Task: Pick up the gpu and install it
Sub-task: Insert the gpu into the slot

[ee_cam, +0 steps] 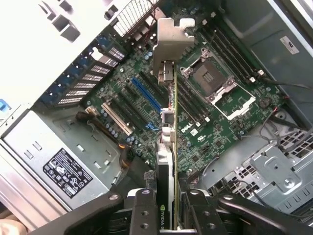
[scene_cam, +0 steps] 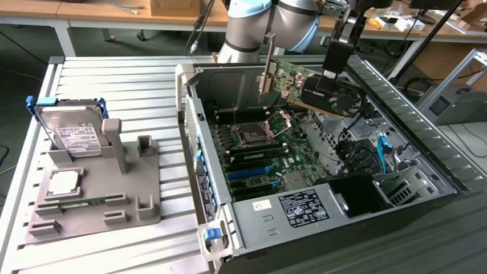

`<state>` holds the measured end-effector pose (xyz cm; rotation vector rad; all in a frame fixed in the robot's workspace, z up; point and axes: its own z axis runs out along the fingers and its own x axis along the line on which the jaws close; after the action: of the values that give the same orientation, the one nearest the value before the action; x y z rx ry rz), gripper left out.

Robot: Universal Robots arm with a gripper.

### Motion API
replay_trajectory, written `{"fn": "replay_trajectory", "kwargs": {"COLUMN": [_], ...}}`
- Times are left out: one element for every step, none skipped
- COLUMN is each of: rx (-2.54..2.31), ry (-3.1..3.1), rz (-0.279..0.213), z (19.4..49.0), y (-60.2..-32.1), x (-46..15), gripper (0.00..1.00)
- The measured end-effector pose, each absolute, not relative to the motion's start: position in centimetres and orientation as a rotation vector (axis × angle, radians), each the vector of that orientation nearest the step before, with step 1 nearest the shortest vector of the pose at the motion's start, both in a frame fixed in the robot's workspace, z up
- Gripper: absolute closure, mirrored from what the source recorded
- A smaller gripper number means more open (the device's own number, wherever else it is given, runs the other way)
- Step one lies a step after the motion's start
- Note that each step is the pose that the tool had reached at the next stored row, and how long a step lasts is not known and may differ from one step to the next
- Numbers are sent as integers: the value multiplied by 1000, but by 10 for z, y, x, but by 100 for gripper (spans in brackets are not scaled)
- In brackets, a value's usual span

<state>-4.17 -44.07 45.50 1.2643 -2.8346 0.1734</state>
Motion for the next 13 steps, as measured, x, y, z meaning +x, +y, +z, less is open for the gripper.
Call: {"fn": "replay_trajectory", "kwargs": {"rx": [1264, 1265, 1266, 1266, 1266, 1266, 1266, 1266, 1266, 1266, 1266, 1266, 1266], "ry": [-2835, -2837, -2838, -2839, -2839, -2839, -2839, -2839, -2839, -2840, -2840, -2840, -2840], "rz": [173, 166, 164, 162, 162, 161, 161, 161, 161, 160, 160, 160, 161], "z": [455, 455, 455, 455, 454, 454, 454, 454, 454, 453, 453, 453, 453], "y": [-441, -441, -440, -439, -437, -436, -434, -432, -431, -431, -431, -431, -430], "x": [-42, -42, -42, -42, -42, -43, -43, -43, -43, -43, -43, -43, -43], "gripper": [73, 73, 73, 73, 73, 73, 73, 73, 73, 73, 73, 73, 73]}}
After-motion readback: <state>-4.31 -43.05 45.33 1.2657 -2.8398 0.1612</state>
